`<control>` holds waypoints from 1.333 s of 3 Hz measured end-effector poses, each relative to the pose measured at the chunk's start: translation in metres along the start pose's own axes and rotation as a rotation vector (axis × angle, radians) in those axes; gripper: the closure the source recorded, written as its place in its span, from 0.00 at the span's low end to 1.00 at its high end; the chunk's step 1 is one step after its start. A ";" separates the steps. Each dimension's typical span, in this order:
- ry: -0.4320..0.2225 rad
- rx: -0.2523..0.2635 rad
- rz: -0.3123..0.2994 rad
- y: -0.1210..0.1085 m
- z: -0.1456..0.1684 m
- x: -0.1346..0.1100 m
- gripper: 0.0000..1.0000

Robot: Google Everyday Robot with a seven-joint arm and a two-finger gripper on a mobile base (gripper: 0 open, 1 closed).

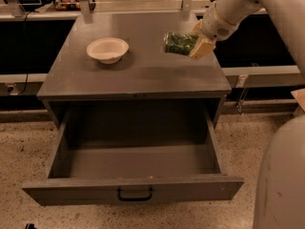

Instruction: Place green can into top drawer

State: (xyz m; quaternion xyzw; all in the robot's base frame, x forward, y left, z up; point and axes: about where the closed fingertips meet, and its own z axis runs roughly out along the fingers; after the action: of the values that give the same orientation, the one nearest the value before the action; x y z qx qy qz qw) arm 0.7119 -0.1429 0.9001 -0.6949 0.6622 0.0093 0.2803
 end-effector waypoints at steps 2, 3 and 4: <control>0.238 -0.097 0.151 0.052 -0.003 0.019 1.00; 0.195 -0.084 0.126 0.044 -0.005 0.010 1.00; 0.225 -0.152 0.105 0.070 0.009 0.008 1.00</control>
Offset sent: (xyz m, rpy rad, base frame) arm -0.0316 -0.0015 0.0062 -0.0846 0.0855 -0.0990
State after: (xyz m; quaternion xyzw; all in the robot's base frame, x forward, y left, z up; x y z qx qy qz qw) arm 0.6510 -0.1445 0.8631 -0.6750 0.7224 -0.0039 0.1499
